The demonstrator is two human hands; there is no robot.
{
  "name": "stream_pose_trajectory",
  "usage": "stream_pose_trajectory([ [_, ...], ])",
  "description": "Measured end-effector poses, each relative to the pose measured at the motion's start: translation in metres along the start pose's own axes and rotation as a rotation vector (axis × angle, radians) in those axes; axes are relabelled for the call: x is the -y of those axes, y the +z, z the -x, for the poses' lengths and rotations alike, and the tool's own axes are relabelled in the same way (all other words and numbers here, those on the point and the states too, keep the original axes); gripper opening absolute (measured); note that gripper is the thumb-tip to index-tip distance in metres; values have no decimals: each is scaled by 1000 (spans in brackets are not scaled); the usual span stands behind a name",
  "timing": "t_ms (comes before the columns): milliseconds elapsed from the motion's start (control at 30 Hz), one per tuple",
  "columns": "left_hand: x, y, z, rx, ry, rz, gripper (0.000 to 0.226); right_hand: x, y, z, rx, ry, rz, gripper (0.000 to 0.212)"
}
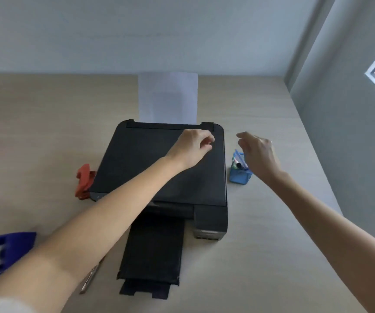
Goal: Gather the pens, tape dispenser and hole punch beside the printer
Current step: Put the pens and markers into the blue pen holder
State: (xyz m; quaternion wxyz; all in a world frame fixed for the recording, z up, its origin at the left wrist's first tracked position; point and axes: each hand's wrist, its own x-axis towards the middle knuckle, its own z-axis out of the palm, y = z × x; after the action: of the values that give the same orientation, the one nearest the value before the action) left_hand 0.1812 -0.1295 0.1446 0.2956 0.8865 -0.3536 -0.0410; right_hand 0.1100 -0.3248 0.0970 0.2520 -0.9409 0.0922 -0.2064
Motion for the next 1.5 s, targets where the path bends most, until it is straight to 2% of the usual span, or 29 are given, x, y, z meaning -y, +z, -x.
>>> stream_pose_trajectory([
  [67, 27, -35, 40, -55, -53, 68, 19, 45, 2, 6, -46, -88, -83, 18],
  [167, 83, -77, 108, -116, -232, 52, 11, 121, 15, 23, -47, -236, -187, 16],
  [333, 205, -83, 238, -42, -605, -8, 6, 235, 78, 80, 174, -462, -328, 15],
  [400, 230, -63, 278, 66, -740, -43, 10, 259, 112, 106, 341, -422, -327, 13],
  [467, 243, -37, 305, 159, -828, -28, 13, 278, 149, 131, 568, -292, -253, 12],
  [533, 255, -14, 320, 194, -871, -16, 20, 293, 180, 151, 763, -166, -136, 13],
  [600, 259, 1, 325, 230, -879, -45, 13, 302, 203, 165, 881, -98, -20, 15],
  [700, 262, 11, 324, 307, -827, -77, 49, 310, 226, 172, 951, -51, 159, 30],
  [767, 268, 13, 325, 247, -861, -29, 52, 314, 244, 174, 1023, 7, 227, 37],
  [867, 280, 7, 327, 57, -929, -77, 32, 325, 259, 175, 1134, 42, 359, 11],
  [967, 297, -5, 329, -72, -983, -78, 28, 328, 275, 179, 1253, -90, 495, 30],
  [1000, 303, -6, 328, -74, -1005, -73, 30, 326, 278, 184, 1297, -114, 539, 28],
  [1033, 308, -6, 328, -38, -1027, -75, 35, 327, 281, 187, 1318, -6, 548, 21],
  [1100, 316, -2, 326, 64, -1054, -95, 45, 321, 296, 192, 1312, 47, 526, 15],
  [1167, 320, 3, 324, 99, -1057, -121, 42, 324, 298, 190, 1258, 96, 486, 13],
  [1233, 319, 5, 321, 144, -1020, -126, 38, 323, 293, 186, 1130, 253, 315, 15],
  [1267, 318, 3, 321, 172, -999, -98, 38, 323, 289, 186, 1079, 251, 213, 20],
  [1333, 315, -10, 325, 208, -981, 52, 37, 324, 280, 183, 984, 259, -3, 15],
  [1433, 298, -43, 326, 102, -940, 371, 20, 320, 244, 164, 781, 140, -186, 23],
  [1500, 284, -71, 317, -9, -879, 482, 19, 319, 201, 146, 714, 31, -313, 21],
])
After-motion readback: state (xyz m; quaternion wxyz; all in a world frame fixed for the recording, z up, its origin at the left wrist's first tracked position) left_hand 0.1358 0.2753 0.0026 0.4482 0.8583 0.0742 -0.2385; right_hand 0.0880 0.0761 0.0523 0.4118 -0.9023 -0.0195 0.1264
